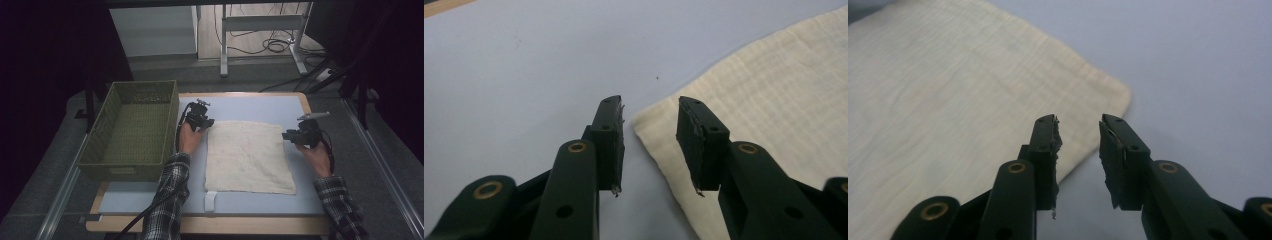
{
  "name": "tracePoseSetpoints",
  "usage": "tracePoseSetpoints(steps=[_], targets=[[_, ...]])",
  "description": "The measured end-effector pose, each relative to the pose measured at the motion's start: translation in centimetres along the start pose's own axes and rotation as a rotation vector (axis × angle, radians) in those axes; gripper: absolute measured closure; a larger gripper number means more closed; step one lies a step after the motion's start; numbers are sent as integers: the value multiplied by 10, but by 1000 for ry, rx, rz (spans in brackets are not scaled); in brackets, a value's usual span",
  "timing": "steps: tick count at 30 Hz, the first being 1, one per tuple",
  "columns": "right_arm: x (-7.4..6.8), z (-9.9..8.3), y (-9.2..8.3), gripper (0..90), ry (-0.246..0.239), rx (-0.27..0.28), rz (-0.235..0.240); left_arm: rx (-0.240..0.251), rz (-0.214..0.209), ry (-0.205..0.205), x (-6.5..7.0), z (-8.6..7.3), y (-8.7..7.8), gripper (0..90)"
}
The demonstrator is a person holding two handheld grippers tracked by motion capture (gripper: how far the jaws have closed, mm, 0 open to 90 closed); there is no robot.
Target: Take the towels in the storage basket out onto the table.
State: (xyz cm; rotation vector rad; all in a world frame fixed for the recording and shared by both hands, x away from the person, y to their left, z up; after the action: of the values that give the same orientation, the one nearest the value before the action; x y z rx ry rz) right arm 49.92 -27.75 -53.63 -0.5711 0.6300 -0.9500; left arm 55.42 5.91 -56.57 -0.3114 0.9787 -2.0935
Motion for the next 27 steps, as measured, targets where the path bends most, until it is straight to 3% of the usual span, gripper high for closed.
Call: tracePoseSetpoints(steps=[4, 12, 14, 19, 20, 22, 24, 25, 27], targets=[[7, 14, 18, 693, 20, 2, -11, 3, 2, 3, -2, -1, 4, 636], [21, 29, 49, 705, 45, -3, -88, -4, 11, 3, -2, -7, 12, 600], [24, 29, 54, 705, 33, -16, -112, -4, 8, 7, -2, -8, 14, 583], [25, 29, 61, 715, 19, -32, -122, 5, 9, 7, -1, -8, 17, 581], [22, 28, 61, 786, 23, -41, -113, 11, 1, 9, 1, -8, 17, 609], [19, 28, 62, 845, 27, -49, -107, 19, -15, 7, 5, -8, 16, 700], [17, 28, 62, 868, 31, -57, -108, 24, -50, -5, 8, -7, 16, 832], [16, 27, 61, 874, 31, -61, -110, 20, -45, -1, 9, -6, 16, 872], [15, 29, 59, 879, 27, -51, -109, 14, -40, 10, 10, -5, 15, 883]])
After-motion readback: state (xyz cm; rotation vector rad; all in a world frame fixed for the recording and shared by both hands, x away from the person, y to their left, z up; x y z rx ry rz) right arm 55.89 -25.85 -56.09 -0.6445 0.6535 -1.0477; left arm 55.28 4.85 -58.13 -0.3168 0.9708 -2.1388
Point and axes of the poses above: each handheld gripper's, and its own axes: y roughly forward along the jaws, z roughly out of its top, x roughly to its right, the point moved 7 cm from there along y, roughly forward along the jaws, and after that the axes turned 15 degrees about y, right-handed, at the moved point
